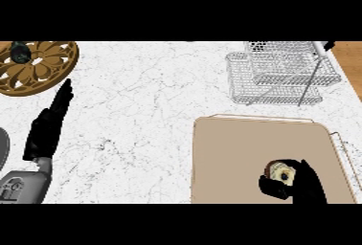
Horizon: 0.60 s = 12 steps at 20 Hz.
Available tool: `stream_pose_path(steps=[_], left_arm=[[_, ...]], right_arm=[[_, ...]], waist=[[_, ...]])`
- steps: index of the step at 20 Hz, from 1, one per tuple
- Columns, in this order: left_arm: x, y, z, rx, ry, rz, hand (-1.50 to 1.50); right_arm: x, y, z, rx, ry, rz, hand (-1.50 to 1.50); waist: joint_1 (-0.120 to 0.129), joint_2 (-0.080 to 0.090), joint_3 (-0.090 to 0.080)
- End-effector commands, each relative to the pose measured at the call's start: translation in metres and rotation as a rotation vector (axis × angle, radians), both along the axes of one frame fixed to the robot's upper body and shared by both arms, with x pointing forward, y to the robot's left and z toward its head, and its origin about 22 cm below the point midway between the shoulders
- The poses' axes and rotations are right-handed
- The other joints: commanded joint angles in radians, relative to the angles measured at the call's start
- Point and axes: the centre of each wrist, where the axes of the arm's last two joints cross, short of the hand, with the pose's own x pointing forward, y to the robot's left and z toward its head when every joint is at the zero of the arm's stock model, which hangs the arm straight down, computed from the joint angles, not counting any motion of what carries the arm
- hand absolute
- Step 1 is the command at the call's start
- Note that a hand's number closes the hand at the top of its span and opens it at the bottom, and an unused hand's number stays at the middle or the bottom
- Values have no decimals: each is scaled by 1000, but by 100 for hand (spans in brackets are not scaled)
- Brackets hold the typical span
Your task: Pick the cupcake from the tray and place it in the tiered basket
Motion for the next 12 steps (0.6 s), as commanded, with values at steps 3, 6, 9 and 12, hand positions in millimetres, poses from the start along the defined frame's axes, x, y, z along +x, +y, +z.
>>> stream_pose_path(steps=[3,6,9,12], left_arm=[[-11,7,-4,7,3,-5,0],[-2,-6,7,-3,-8,4,0],[-3,2,2,8,-6,36,0],[-5,-2,7,-1,-6,-11,0]], right_arm=[[15,20,10,24,139,-47,150],[24,25,16,100,66,-110,150],[7,16,23,93,3,-158,150],[24,64,37,13,-115,-12,150]], waist=[[8,7,19],[8,8,19],[-4,5,19],[11,7,19]])
